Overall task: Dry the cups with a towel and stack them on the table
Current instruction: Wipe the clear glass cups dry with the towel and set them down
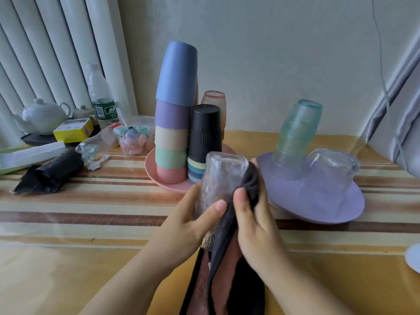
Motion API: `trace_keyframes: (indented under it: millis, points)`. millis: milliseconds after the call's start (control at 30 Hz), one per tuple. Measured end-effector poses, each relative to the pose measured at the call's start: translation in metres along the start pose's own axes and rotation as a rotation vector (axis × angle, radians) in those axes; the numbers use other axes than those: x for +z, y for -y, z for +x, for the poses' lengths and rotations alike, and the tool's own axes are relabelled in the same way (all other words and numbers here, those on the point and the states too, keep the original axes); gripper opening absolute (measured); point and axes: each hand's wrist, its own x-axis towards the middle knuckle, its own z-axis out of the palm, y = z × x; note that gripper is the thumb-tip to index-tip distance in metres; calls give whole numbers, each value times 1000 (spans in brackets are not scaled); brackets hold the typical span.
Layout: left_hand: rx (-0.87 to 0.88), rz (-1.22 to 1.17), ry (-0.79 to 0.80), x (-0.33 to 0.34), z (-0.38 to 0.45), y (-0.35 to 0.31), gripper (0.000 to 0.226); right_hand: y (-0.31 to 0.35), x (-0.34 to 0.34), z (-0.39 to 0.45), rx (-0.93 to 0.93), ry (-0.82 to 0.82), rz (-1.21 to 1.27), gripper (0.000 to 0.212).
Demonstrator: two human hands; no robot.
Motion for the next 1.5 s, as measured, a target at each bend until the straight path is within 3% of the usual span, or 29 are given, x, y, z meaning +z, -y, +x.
trace_keyframes:
  millis: [67, 167, 300, 400, 467, 600, 667, 767, 833, 1000, 1167, 1267, 1367, 1500]
  points:
    - [-17, 16, 89, 0, -2, 0, 33, 5, -9, 4, 85, -36, 53, 45]
    - [-10, -26, 157, 0, -6, -7, 36, 6, -19, 6, 182, -1, 144, 72]
    - [8, -138, 66, 0, -5, -8, 30, 2, -16, -2, 270, 136, 170, 83]
    - [71, -158, -118, -6, -1, 1, 50, 1, -5, -7, 184, 225, 69, 91]
    - [67, -146, -158, -11, 3, 3, 56, 5, 1, -7, 121, 228, 25, 86]
    - [-41, -128, -53, -16, 7, 1, 49, 0, 1, -5, 53, 191, 36, 87]
    - [-53, -66, -121, -13, 6, -1, 44, -2, 1, -3, 62, 158, 37, 85]
    - [17, 152, -279, -5, 3, 0, 47, -5, 3, -3, 51, 123, 25, 58]
    - [11, 149, -308, 1, 0, -2, 45, -6, 5, -3, 15, 120, -2, 57]
    - [-15, 5, -173, 4, 0, -4, 38, -8, 12, -7, -42, 126, -83, 69]
    - [-72, 12, -26, 5, -3, -6, 28, 2, -5, 3, 27, 7, 19, 55]
    - [-104, -20, 19, 12, -7, -8, 32, 0, -20, 9, 108, -5, 108, 74]
    - [-140, -80, 11, 10, -7, -11, 22, -5, -19, 6, 215, 103, 132, 93]
    - [-75, -123, -85, -8, -1, -10, 67, -3, -5, -4, 127, 227, 41, 80]
